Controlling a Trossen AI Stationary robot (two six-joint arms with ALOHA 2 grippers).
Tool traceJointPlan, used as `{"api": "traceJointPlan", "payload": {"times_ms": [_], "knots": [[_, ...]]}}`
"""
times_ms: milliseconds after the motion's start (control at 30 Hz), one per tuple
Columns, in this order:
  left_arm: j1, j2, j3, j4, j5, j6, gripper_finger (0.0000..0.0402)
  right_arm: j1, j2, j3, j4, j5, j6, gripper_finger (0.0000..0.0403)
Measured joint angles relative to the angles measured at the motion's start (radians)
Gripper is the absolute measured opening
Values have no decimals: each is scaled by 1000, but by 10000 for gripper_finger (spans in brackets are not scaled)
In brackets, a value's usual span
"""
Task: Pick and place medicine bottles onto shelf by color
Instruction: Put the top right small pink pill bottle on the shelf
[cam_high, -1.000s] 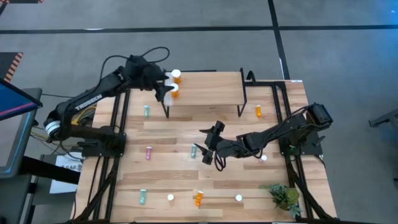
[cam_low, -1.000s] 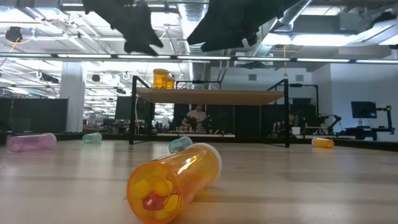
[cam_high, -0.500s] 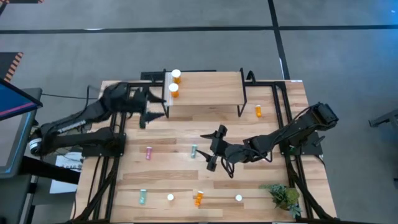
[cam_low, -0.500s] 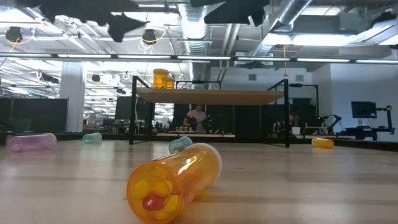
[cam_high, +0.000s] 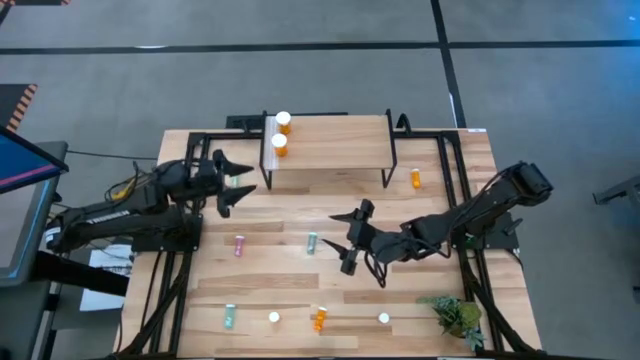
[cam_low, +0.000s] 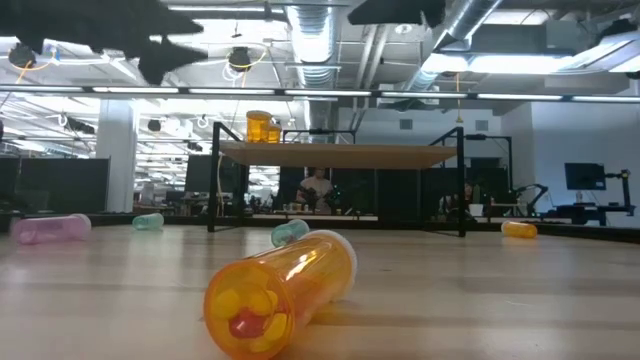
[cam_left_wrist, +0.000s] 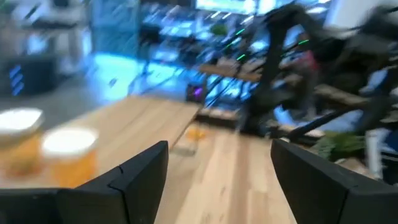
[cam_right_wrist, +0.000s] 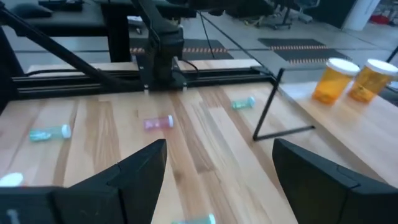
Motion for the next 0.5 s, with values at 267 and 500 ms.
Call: {"api": "traceJointPlan", "payload": {"times_ms": [267, 500], "knots": [[-1, 91, 80, -229, -201, 5, 270, 31, 9, 0, -208, 2, 186, 310], [-29, 129, 83, -142, -61, 69, 270, 69, -11, -1, -429, -2, 391, 290]]}}
